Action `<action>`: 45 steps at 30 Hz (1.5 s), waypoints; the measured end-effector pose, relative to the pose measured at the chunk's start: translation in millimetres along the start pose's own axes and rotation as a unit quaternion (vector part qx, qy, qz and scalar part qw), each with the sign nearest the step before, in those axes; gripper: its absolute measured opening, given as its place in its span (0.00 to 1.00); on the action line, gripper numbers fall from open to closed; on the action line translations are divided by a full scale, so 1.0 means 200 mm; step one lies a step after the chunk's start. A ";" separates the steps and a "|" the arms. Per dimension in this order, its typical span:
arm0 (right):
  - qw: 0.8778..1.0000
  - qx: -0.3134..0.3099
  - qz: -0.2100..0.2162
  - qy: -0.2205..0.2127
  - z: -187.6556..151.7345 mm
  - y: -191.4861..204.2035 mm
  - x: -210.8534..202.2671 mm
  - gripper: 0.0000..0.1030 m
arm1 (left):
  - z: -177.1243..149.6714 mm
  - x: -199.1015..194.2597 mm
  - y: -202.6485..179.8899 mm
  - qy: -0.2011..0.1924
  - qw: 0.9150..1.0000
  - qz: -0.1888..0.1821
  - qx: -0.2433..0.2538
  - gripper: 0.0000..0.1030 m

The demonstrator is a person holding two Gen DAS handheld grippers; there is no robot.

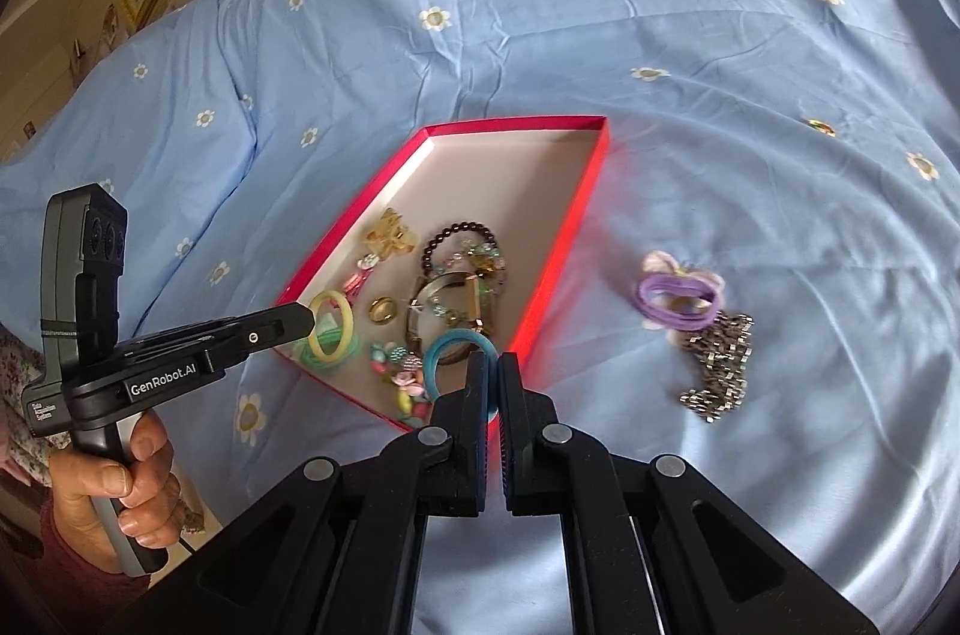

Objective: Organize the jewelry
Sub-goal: 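Carry the yellow tie with the left gripper while the right carries the blue tie into the box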

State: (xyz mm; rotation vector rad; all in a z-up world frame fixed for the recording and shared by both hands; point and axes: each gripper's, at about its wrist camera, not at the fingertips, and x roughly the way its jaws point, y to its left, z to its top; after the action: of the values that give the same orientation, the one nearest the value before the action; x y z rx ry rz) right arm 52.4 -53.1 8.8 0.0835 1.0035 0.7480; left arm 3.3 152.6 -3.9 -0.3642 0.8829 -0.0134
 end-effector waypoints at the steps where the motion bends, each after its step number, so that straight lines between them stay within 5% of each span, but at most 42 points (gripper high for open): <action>1: 1.000 -0.002 0.002 0.002 0.00 0.01 0.01 0.03 | 0.00 0.00 0.01 0.000 1.000 0.002 -0.003 0.02; 21: 0.998 -0.026 0.027 0.051 0.00 0.16 0.28 0.03 | -0.01 0.04 0.26 0.009 0.998 0.028 -0.056 0.02; 45: 0.997 -0.016 0.026 0.069 0.01 0.13 0.38 0.08 | -0.02 0.11 0.31 0.027 0.996 0.038 -0.070 0.02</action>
State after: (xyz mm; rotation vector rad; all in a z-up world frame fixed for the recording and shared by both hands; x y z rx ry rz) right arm 63.5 13.4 -35.0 0.0300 1.1237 0.8269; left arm 5.3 206.1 -42.1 -0.4618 0.9543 0.1093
